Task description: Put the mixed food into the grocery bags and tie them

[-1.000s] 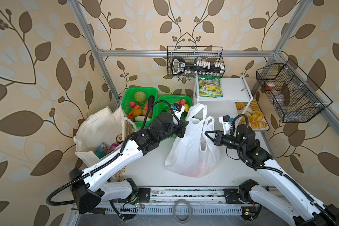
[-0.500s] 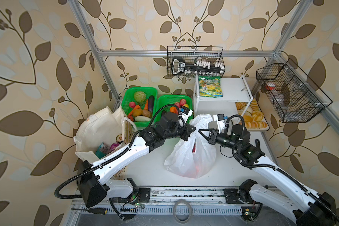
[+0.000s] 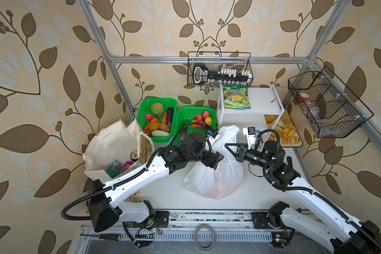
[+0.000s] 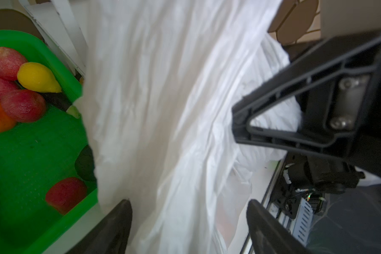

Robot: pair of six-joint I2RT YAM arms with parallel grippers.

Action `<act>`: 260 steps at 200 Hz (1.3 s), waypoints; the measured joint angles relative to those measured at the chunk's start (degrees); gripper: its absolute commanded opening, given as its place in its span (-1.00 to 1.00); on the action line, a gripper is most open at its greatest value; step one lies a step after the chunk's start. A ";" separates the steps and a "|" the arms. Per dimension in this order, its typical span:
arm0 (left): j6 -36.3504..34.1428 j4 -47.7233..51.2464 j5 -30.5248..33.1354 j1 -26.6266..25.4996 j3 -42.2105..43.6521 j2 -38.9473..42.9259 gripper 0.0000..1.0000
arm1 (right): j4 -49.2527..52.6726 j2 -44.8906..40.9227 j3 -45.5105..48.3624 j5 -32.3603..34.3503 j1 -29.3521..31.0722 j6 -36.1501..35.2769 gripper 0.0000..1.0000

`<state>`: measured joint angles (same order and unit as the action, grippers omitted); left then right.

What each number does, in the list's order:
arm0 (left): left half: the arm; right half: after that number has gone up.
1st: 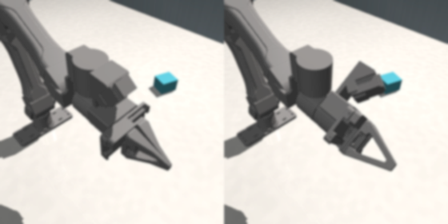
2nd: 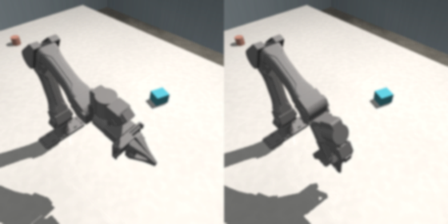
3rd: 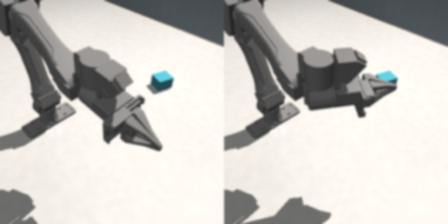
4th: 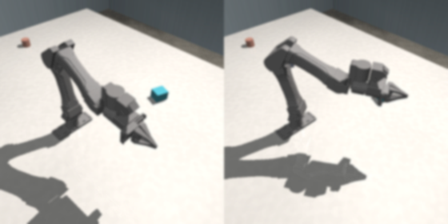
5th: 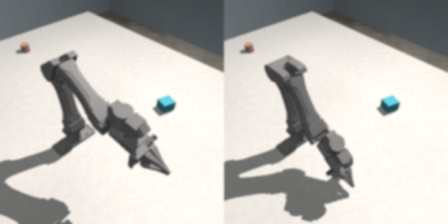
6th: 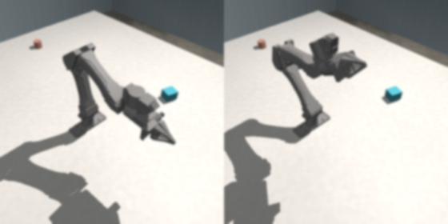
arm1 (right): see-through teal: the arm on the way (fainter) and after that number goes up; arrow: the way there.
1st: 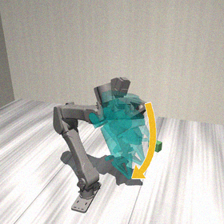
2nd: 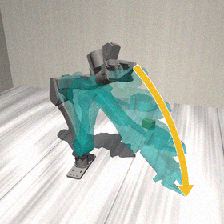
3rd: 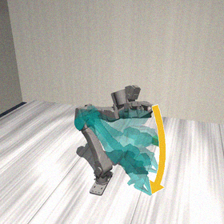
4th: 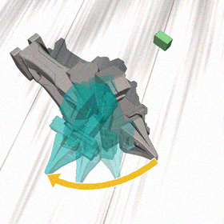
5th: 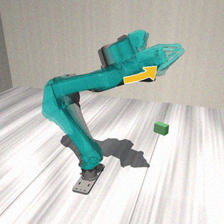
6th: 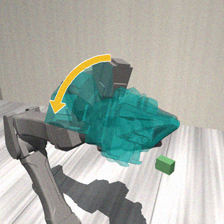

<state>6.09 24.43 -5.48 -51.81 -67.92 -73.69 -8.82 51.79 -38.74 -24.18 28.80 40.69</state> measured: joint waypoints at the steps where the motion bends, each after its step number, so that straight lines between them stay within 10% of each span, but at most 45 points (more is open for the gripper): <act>1: -0.04 0.17 0.28 -0.15 -0.07 -0.04 0.61 | 0.00 0.00 0.00 -0.02 0.00 0.00 -1.00; 71: -6.47 2.91 13.97 -2.91 -3.21 -2.16 -1.00 | 4.72 -0.22 0.00 1.51 0.00 -1.77 -1.00; 131: -4.11 2.36 14.10 -1.60 -3.21 0.37 -1.00 | 11.41 -5.62 1.68 3.23 -1.14 -4.61 -1.00; 260: -18.05 27.58 -28.28 4.55 -14.23 -8.87 -1.00 | 12.57 -4.85 -3.13 -2.08 -8.46 -11.87 -1.00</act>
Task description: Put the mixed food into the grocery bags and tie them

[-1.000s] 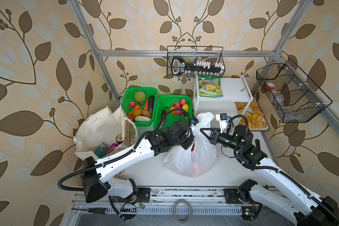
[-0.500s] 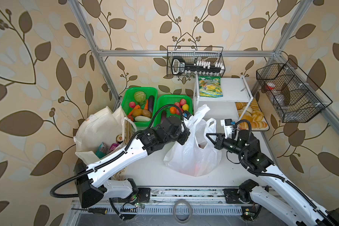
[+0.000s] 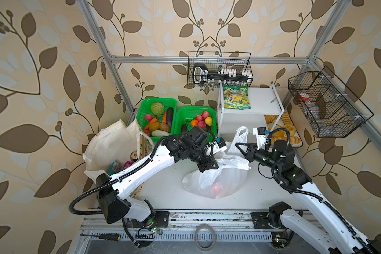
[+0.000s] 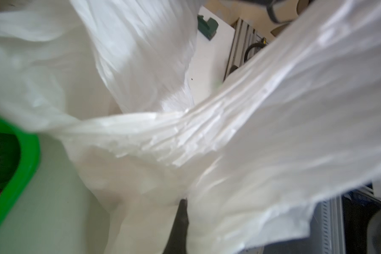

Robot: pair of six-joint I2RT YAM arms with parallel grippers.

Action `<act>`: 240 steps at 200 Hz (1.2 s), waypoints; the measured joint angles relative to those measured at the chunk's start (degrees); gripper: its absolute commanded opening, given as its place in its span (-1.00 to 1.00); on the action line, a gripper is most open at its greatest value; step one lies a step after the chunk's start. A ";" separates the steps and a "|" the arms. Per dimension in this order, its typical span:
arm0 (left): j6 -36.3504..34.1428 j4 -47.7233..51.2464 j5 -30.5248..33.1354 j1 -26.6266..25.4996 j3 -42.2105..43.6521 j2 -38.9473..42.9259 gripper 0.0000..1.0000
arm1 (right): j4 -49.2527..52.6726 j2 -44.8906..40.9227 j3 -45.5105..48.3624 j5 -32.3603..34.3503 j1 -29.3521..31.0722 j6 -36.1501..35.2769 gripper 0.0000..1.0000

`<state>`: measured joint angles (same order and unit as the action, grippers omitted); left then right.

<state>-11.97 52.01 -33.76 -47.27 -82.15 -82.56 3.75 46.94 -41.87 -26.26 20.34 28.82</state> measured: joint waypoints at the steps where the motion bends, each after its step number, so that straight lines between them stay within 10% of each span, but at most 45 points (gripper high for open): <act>1: -0.07 0.22 -0.11 0.00 -0.13 -0.11 -1.00 | -0.07 0.04 -0.07 -0.13 0.00 -0.07 -1.00; 63: -1.90 6.45 -5.79 2.40 -7.04 -8.74 -0.91 | -2.16 4.98 -1.03 -12.39 -0.11 -4.31 -1.00; 92: 1.90 2.95 -1.90 3.19 -6.69 -8.52 -0.12 | -1.62 5.01 -1.03 -13.38 -0.11 -4.55 -1.00; 148: 8.26 -10.67 7.08 3.34 2.16 0.09 0.31 | -2.34 5.66 -0.70 -13.18 -0.11 -0.61 -1.00; 164: 8.15 -13.90 9.38 2.91 3.82 3.45 0.74 | -2.82 5.68 -0.66 -13.18 -0.11 0.13 -1.00; 240: 3.39 -20.79 22.47 -8.48 5.70 6.93 0.78 | -4.59 6.84 -0.66 -12.70 -0.11 3.78 -1.00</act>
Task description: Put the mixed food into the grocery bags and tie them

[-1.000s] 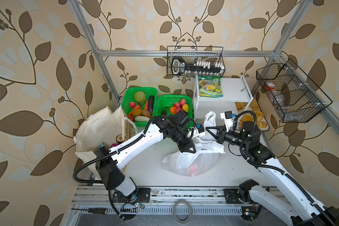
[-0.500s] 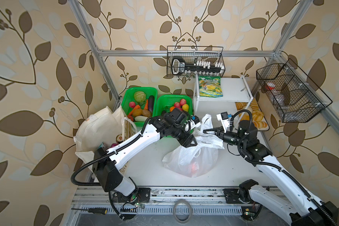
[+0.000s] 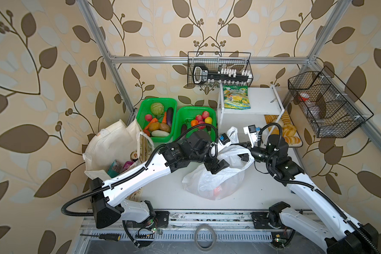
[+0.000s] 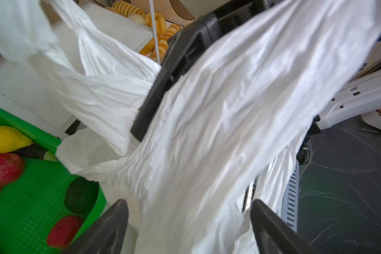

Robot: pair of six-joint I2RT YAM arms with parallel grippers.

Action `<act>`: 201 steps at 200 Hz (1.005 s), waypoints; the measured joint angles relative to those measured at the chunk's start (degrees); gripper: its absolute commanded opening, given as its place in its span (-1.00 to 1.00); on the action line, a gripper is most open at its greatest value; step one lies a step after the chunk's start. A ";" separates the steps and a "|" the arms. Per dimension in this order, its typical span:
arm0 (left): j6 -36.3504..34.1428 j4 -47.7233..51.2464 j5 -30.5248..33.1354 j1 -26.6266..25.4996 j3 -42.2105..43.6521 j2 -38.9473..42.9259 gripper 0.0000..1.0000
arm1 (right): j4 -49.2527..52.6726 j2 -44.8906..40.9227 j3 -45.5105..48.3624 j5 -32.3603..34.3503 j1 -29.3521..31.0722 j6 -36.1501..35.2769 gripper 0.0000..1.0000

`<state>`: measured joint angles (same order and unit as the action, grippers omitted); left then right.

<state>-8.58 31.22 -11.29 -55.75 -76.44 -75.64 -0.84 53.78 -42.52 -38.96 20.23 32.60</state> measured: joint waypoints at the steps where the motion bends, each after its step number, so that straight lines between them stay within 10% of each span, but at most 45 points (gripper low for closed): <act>1: -0.09 -0.07 0.22 -0.13 0.02 0.00 0.79 | 0.00 0.00 0.00 0.00 0.00 0.02 -1.00; 177: -12.11 -1.81 17.53 -13.33 6.01 3.65 0.98 | -0.90 2.45 0.02 1.88 -0.15 3.87 -1.00; 201: -12.13 -0.55 17.94 -13.33 6.01 3.56 0.39 | -1.05 2.58 0.02 1.92 -0.15 4.15 -1.00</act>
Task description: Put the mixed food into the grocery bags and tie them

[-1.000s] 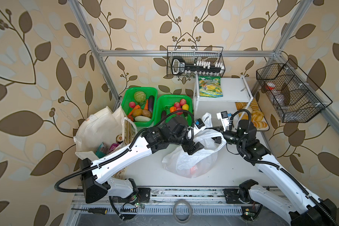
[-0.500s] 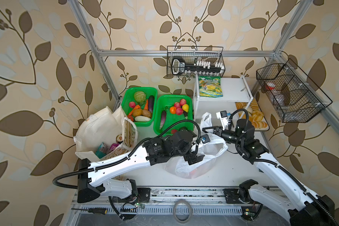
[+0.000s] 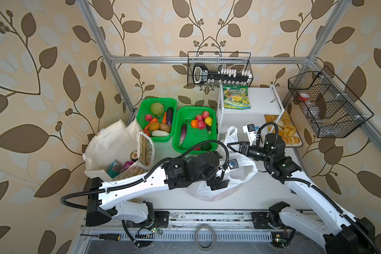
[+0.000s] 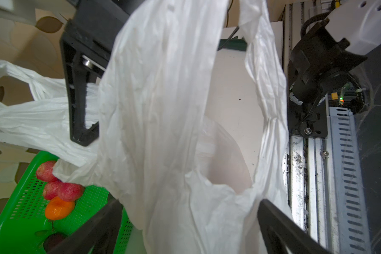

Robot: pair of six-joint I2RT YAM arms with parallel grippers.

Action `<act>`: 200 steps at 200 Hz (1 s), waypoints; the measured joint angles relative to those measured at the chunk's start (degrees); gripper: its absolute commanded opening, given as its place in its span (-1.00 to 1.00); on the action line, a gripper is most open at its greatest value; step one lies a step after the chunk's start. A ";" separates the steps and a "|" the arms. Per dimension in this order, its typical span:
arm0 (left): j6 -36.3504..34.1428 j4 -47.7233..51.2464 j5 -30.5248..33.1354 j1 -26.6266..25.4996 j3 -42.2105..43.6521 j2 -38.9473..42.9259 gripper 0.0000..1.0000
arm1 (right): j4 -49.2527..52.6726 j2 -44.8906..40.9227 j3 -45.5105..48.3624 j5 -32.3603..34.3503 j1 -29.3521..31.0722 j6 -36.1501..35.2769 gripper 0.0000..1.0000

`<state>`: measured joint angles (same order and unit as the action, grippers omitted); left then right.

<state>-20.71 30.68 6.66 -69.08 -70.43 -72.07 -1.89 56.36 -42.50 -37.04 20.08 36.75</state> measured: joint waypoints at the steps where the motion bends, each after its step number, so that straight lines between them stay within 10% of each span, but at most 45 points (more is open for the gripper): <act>1: -0.15 0.04 0.02 0.00 0.02 0.00 0.34 | -0.04 0.00 0.00 0.00 0.00 0.04 -1.00; 22: 0.33 1.31 2.64 0.00 -0.28 -0.96 -0.52 | -0.17 0.00 0.00 -0.02 0.00 0.15 -1.00; 46: 0.98 0.76 4.94 0.00 -0.33 -1.66 -1.00 | -0.17 -0.09 0.02 -0.07 0.00 -0.13 -1.00; 85: 1.84 -1.49 4.74 1.57 -0.42 -1.16 -1.00 | 1.09 -1.22 0.02 -1.64 0.07 -4.24 -1.00; 200: 4.90 17.79 -42.42 25.70 -14.34 -8.85 -1.00 | 12.41 -2.69 -5.60 -5.90 3.61 -26.34 -1.00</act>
<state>-15.81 48.47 -35.77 -43.38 -84.77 -80.93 10.52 53.67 -48.10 -42.94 23.68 10.41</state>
